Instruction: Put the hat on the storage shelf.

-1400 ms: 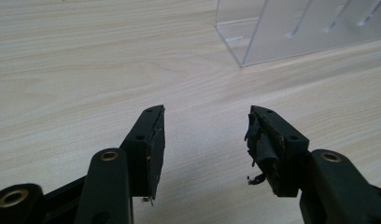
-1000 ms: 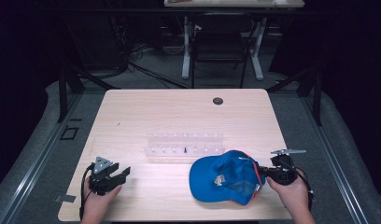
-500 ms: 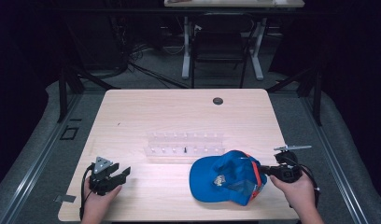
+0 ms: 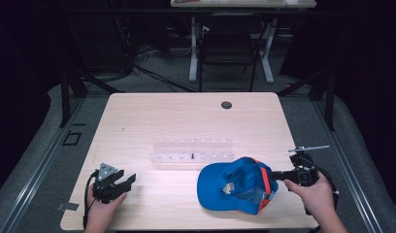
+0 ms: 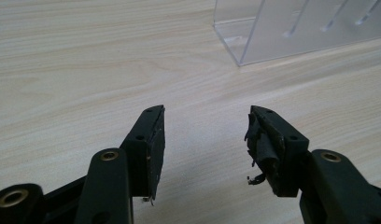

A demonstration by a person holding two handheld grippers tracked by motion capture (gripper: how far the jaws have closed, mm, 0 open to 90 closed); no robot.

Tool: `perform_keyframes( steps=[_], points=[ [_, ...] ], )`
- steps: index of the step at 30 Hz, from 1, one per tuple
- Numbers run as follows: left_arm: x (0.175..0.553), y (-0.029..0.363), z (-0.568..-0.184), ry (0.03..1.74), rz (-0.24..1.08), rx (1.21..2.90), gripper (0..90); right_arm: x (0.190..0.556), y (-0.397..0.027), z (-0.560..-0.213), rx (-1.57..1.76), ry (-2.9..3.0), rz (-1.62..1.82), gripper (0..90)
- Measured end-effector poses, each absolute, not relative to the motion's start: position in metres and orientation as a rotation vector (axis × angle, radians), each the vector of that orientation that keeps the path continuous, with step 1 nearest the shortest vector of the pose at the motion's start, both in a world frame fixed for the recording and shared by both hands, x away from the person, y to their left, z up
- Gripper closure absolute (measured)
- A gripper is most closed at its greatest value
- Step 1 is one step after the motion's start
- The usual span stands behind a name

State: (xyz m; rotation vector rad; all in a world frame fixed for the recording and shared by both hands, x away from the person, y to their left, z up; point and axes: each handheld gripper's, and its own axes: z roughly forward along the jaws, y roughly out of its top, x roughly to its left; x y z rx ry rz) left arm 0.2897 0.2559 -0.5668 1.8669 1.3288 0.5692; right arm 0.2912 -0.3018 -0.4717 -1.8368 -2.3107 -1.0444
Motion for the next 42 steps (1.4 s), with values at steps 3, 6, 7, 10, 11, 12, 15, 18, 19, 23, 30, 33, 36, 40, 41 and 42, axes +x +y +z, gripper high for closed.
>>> perform_keyframes(
  steps=[3, 6, 7, 10, 11, 12, 15, 18, 19, 23, 30, 33, 36, 40, 41, 42],
  points=[
    [0.29, 0.256, -0.567, 1.329, 0.569, 1.869, 46.9, 0.292, -0.302, -0.47, -1.827, -2.277, -1.058, 90.0],
    [0.289, 0.256, -0.567, 1.329, 0.569, 1.868, 46.9, 0.292, -0.304, -0.467, -1.815, -2.212, -1.074, 90.0],
    [0.289, 0.256, -0.567, 1.328, 0.569, 1.868, 46.8, 0.293, -0.304, -0.467, -1.809, -2.195, -1.082, 90.0],
    [0.289, 0.256, -0.566, 1.326, 0.569, 1.87, 46.9, 0.294, -0.305, -0.466, -1.783, -2.122, -1.129, 90.0],
    [0.289, 0.256, -0.566, 1.326, 0.569, 1.87, 46.9, 0.294, -0.306, -0.465, -1.769, -2.097, -1.14, 90.0],
    [0.289, 0.256, -0.566, 1.326, 0.57, 1.869, 46.9, 0.295, -0.306, -0.465, -1.767, -2.072, -1.157, 90.0],
    [0.289, 0.256, -0.566, 1.324, 0.572, 1.873, 46.8, 0.296, -0.307, -0.466, -1.754, -2.042, -1.17, 90.0],
    [0.289, 0.255, -0.566, 1.325, 0.573, 1.876, 46.9, 0.296, -0.306, -0.464, -1.738, -2.005, -1.177, 90.0],
    [0.289, 0.255, -0.566, 1.325, 0.574, 1.876, 46.9, 0.296, -0.306, -0.463, -1.727, -1.991, -1.185, 90.0],
    [0.289, 0.255, -0.566, 1.326, 0.574, 1.875, 46.9, 0.297, -0.305, -0.458, -1.689, -1.931, -1.222, 90.0],
    [0.289, 0.255, -0.566, 1.326, 0.577, 1.873, 46.9, 0.302, -0.301, -0.454, -1.629, -1.809, -1.257, 90.0],
    [0.289, 0.255, -0.566, 1.324, 0.579, 1.873, 46.9, 0.303, -0.299, -0.452, -1.604, -1.759, -1.269, 90.0],
    [0.289, 0.255, -0.566, 1.324, 0.58, 1.874, 46.9, 0.305, -0.296, -0.448, -1.57, -1.701, -1.292, 90.0],
    [0.289, 0.255, -0.566, 1.325, 0.579, 1.873, 46.9, 0.307, -0.293, -0.443, -1.549, -1.684, -1.299, 90.0],
    [0.289, 0.255, -0.566, 1.324, 0.58, 1.872, 46.9, 0.307, -0.292, -0.441, -1.546, -1.679, -1.302, 90.0],
    [0.289, 0.255, -0.566, 1.324, 0.578, 1.871, 46.9, 0.307, -0.291, -0.44, -1.531, -1.68, -1.307, 90.0]
  ],
)
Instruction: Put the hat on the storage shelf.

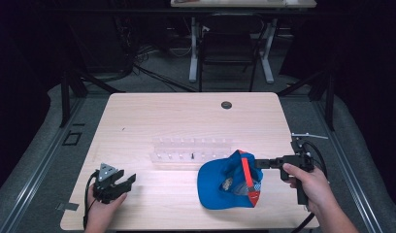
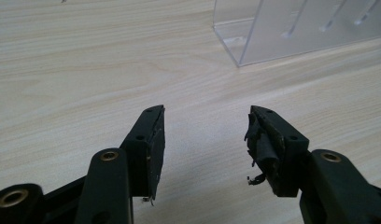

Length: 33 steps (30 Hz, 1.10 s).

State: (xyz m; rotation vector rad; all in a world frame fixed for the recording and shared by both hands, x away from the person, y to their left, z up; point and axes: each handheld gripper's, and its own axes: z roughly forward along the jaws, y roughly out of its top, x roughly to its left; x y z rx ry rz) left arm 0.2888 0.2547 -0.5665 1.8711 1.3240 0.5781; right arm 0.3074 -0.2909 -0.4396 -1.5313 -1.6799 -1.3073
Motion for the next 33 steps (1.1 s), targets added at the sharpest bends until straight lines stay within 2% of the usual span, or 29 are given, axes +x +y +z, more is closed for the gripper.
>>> perform_keyframes(
  steps=[18, 33],
  points=[
    [0.288, 0.255, -0.566, 1.327, 0.585, 1.865, 46.8, 0.315, -0.246, -0.398, -1.33, -1.578, -1.379, 90.0],
    [0.288, 0.255, -0.565, 1.317, 0.585, 1.869, 46.9, 0.326, -0.226, -0.38, -1.245, -1.514, -1.485, 90.0]
  ],
)
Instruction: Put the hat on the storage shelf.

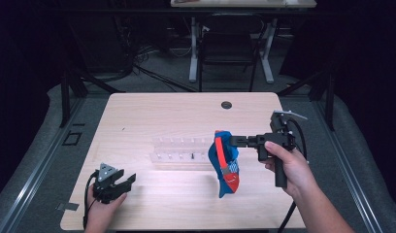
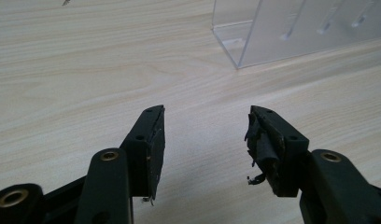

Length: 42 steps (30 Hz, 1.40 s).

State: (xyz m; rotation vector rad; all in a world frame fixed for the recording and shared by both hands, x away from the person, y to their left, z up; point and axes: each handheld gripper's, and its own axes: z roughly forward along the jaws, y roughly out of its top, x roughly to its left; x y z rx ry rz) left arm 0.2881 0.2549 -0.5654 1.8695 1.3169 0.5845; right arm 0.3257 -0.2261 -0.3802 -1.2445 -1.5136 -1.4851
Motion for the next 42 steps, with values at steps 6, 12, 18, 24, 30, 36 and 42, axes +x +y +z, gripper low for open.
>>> perform_keyframes(
  steps=[6, 12, 18, 24, 30, 36, 42],
  points=[
    [0.288, 0.255, -0.565, 1.315, 0.585, 1.869, 46.8, 0.335, -0.215, -0.375, -1.24, -1.504, -1.498, 90.0],
    [0.288, 0.255, -0.565, 1.312, 0.584, 1.87, 46.9, 0.344, -0.205, -0.364, -1.244, -1.519, -1.499, 90.0],
    [0.288, 0.254, -0.565, 1.308, 0.586, 1.872, 46.8, 0.35, -0.196, -0.35, -1.244, -1.534, -1.53, 90.0],
    [0.288, 0.253, -0.564, 1.302, 0.579, 1.88, 46.8, 0.356, -0.19, -0.338, -1.248, -1.534, -1.56, 90.0],
    [0.288, 0.252, -0.564, 1.298, 0.585, 1.88, 46.9, 0.362, -0.183, -0.33, -1.243, -1.539, -1.58, 90.0],
    [0.287, 0.25, -0.564, 1.287, 0.585, 1.878, 46.8, 0.371, -0.173, -0.33, -1.247, -1.539, -1.584, 90.0],
    [0.286, 0.249, -0.563, 1.282, 0.581, 1.892, 46.8, 0.38, -0.163, -0.33, -1.25, -1.517, -1.601, 90.0]
  ],
)
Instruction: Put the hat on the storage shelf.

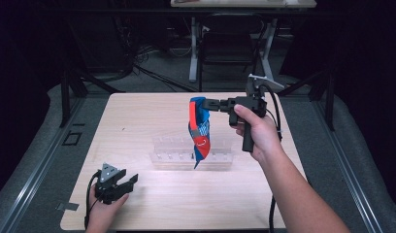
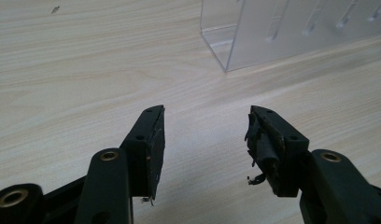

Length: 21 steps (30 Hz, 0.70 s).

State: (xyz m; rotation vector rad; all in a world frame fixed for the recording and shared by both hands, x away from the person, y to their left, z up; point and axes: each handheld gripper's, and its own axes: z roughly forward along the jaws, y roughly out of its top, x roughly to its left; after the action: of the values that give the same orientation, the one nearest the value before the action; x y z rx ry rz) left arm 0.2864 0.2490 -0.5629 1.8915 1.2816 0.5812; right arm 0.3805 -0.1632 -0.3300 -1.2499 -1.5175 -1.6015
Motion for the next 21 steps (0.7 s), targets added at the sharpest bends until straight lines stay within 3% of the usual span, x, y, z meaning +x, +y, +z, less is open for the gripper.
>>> perform_keyframes(
  steps=[21],
  points=[
    [0.283, 0.238, -0.559, 1.223, 0.576, 1.889, 46.8, 0.411, -0.152, -0.345, -1.345, -1.515, -1.606, 90.0]
  ],
)
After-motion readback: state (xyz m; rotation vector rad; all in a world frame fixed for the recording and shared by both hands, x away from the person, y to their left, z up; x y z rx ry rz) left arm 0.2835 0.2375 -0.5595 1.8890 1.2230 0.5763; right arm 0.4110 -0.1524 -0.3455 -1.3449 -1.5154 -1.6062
